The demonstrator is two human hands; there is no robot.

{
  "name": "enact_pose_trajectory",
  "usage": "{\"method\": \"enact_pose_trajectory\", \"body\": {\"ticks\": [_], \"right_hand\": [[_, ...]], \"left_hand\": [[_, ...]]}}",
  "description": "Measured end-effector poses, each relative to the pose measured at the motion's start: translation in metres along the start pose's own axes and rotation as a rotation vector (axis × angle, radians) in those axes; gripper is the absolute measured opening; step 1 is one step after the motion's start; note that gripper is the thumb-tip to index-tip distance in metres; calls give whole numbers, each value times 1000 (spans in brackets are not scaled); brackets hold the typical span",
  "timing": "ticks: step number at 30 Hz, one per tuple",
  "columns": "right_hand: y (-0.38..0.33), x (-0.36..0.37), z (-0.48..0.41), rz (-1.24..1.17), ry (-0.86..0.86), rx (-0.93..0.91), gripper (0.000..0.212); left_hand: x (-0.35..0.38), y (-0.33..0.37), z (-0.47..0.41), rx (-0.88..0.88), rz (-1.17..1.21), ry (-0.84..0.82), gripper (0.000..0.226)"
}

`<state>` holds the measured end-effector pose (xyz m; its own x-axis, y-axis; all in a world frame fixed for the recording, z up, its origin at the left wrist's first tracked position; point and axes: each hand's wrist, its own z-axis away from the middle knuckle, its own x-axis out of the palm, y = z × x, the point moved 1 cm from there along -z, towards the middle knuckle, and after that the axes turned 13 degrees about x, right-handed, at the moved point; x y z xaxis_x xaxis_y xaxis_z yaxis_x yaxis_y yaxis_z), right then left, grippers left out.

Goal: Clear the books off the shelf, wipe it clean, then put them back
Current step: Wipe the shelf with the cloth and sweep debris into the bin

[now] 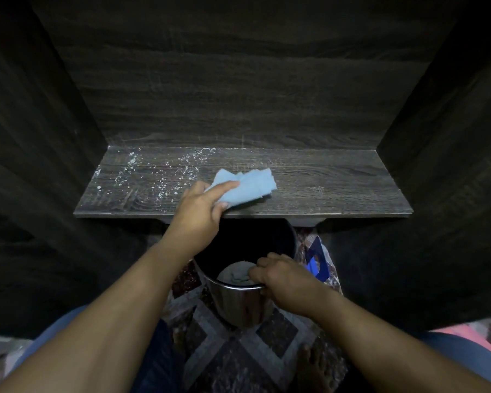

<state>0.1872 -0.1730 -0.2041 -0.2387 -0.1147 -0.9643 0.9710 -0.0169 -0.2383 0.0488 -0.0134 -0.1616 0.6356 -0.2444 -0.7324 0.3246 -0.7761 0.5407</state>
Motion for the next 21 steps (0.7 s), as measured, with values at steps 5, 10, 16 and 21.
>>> {"method": "enact_pose_trajectory", "body": {"ticks": [5, 10, 16, 21], "right_hand": [[4, 1, -3, -45, 22, 5, 19], [10, 2, -6, -29, 23, 29, 16], [7, 2, -2, -4, 8, 38, 22], [0, 0, 3, -3, 5, -4, 23]], "left_hand": [[5, -7, -12, -9, -94, 15, 46], [13, -11, -12, -43, -196, -124, 43], [8, 0, -14, -5, -135, -356, 45], [-6, 11, -13, 21, -12, -559, 43]]}}
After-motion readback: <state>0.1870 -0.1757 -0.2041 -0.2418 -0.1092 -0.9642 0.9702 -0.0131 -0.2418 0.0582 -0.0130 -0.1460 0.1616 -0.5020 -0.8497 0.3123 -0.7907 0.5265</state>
